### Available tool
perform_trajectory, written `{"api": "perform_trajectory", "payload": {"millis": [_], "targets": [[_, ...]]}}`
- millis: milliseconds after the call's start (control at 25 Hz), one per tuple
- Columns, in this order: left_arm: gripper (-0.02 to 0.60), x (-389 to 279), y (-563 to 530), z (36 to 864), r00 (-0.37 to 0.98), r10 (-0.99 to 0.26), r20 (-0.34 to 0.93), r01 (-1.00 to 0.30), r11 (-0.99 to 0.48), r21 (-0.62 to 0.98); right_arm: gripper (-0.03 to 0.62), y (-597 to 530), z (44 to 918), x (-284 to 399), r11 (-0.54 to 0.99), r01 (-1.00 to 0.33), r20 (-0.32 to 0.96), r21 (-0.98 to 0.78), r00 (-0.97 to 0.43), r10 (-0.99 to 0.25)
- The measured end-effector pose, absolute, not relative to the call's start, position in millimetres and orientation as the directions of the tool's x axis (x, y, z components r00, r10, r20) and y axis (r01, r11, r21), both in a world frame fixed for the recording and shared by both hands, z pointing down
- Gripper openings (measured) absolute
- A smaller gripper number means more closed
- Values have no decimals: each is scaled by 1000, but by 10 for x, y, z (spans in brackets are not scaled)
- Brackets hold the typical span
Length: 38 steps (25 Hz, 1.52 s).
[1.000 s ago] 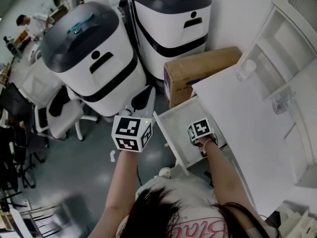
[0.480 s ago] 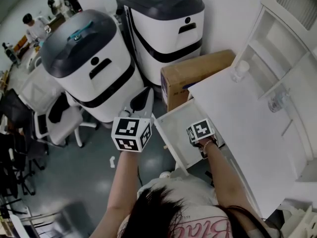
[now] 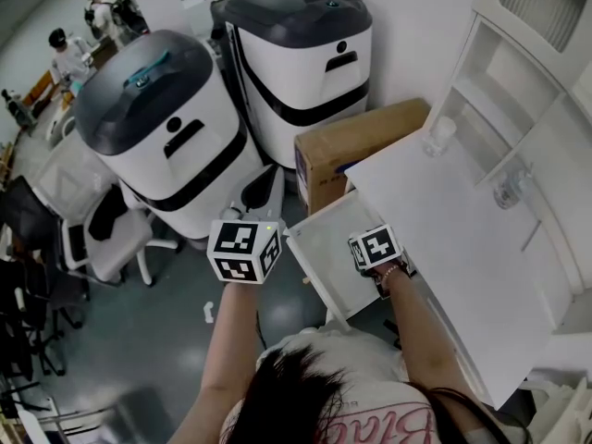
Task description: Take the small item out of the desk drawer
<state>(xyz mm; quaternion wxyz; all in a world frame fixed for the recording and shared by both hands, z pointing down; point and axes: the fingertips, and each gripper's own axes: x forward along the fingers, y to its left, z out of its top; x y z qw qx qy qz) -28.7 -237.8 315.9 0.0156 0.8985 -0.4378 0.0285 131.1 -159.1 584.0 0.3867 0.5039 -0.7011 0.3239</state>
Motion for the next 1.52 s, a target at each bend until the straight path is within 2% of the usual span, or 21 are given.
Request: {"api": "perform_trajectory", "payload": {"millis": [960,1520], "targets": [[9,-254,-2405,3029,635,-772,22,-772,-635,12,170,-1756,4802,1235,288,-957,701,-34,-228,-675],[9,-253,-2447,2902,647,-762,-9,-762,-647,3,170,-1840,4187,1403,228,-974,579,9,-181,-795]]}}
